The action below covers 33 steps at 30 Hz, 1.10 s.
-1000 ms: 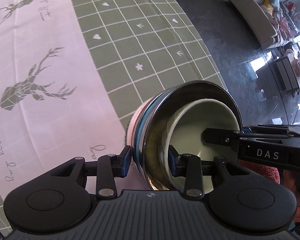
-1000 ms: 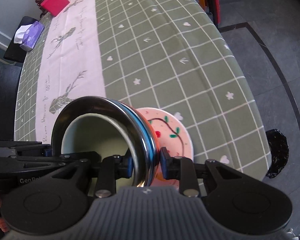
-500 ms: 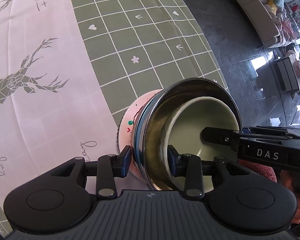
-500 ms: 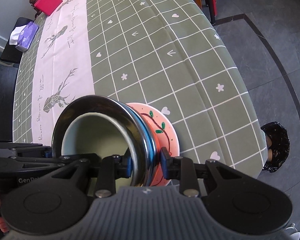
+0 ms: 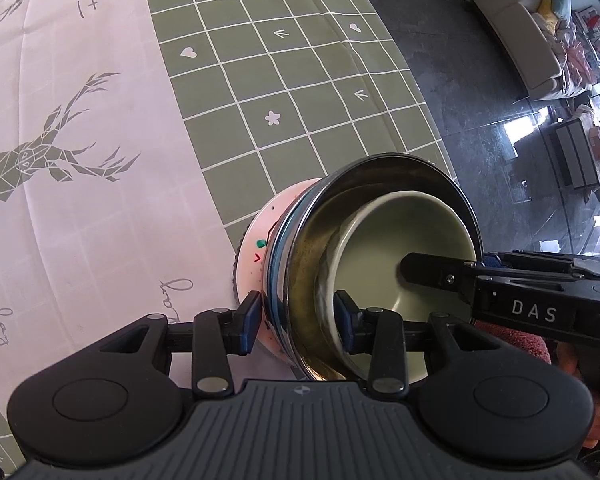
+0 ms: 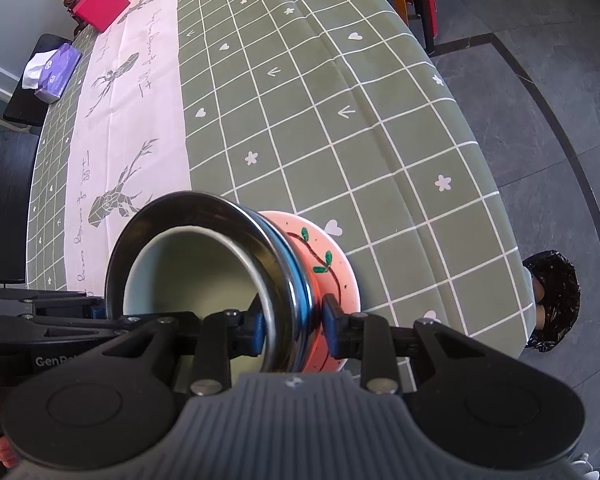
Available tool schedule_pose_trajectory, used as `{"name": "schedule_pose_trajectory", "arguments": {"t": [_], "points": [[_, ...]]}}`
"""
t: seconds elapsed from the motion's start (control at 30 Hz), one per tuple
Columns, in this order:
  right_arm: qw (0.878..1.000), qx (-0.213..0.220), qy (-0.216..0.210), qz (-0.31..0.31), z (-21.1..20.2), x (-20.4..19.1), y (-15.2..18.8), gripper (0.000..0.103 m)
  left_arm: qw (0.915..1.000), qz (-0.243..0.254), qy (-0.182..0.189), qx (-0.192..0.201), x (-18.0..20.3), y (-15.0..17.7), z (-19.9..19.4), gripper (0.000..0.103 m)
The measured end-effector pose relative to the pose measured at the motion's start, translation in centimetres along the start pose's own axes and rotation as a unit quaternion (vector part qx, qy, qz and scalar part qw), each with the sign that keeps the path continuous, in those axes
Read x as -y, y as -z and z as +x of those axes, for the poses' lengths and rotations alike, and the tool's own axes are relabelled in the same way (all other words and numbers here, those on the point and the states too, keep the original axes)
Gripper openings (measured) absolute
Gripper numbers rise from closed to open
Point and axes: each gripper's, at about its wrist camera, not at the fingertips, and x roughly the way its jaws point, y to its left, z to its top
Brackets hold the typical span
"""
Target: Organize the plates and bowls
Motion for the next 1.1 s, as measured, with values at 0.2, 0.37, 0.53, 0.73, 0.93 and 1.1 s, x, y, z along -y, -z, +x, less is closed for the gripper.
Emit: {"name": "schedule_pose_trajectory", "arguments": {"t": [0.2,0.37,0.53,0.73,0.93,1.1], "points": [[1.0,0.007,0.006,-0.01,-0.4,-0.3,0.1,0.048,0.9996,0.013,-0.004,0.023,0.3,0.2,-0.8,0.068],[1.0,0.01,0.007,-0.026,-1.0,-0.6,0.5,0.054,0.999,0.029,-0.007,0.032,0.4,0.9,-1.8,0.069],[0.996,0.049,0.024,-0.07,-3.0,-1.8,1.4,0.055,0.9951,0.065,-0.026,0.071,1.0,2.1,-4.1,0.069],[0.982,0.128,0.04,-0.135,-7.1,-4.2,3.1,0.06,0.9817,0.108,-0.048,0.149,1.7,4.7,-8.4,0.069],[0.958,0.215,0.027,-0.188,-10.7,-6.3,6.2,0.066,0.9479,0.158,-0.071,0.268,2.6,8.5,-12.0,0.069],[0.929,0.295,0.023,-0.224,-12.5,-7.7,10.1,0.066,0.9012,0.197,-0.122,0.366,3.4,12.7,-14.0,0.069]]}}
